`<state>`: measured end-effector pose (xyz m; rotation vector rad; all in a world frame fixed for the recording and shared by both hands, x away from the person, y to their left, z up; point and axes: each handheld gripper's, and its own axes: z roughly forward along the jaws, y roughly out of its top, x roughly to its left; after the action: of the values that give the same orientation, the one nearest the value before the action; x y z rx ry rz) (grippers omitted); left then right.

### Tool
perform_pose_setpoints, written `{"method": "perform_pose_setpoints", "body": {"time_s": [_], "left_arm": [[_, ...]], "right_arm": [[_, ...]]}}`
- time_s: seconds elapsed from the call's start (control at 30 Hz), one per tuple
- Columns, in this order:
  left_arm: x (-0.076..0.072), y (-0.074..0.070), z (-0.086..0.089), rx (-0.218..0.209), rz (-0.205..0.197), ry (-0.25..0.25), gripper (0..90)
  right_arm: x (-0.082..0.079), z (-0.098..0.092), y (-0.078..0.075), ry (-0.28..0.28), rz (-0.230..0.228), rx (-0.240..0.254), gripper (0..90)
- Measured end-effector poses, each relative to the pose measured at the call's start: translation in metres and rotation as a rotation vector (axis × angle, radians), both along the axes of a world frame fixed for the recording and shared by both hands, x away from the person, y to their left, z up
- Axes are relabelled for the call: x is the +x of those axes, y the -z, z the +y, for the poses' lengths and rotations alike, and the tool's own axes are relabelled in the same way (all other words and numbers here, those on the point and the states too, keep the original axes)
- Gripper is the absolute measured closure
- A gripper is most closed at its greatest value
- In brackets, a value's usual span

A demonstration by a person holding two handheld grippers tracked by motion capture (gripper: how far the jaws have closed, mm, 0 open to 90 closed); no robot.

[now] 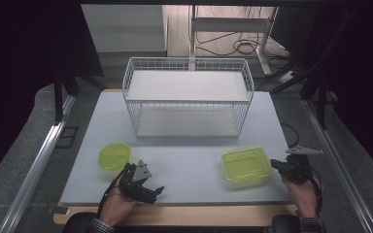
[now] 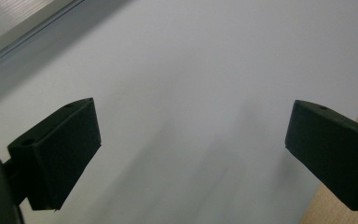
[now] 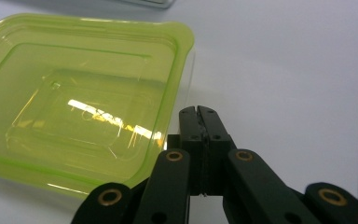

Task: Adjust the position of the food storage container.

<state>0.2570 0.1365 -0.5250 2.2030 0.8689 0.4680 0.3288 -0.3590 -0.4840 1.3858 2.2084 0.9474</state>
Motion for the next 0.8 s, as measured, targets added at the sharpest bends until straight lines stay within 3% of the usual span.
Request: {"method": "perform_pose_setpoints", "body": {"time_s": [0.4,0.67,0.8], "left_arm": [[-0.003,0.000,-0.005,0.035,-0.055,0.032,3.1],[-0.003,0.001,-0.003,0.022,-0.052,0.032,4.3],[-0.003,0.002,-0.004,0.043,-0.057,0.033,4.5]], "right_arm": [[0.001,0.041,0.005,-0.097,0.032,0.020,88.7],[0.004,0.066,0.006,-0.146,0.038,0.038,88.6],[0.005,0.083,0.007,-0.185,0.038,0.041,88.6]]}}
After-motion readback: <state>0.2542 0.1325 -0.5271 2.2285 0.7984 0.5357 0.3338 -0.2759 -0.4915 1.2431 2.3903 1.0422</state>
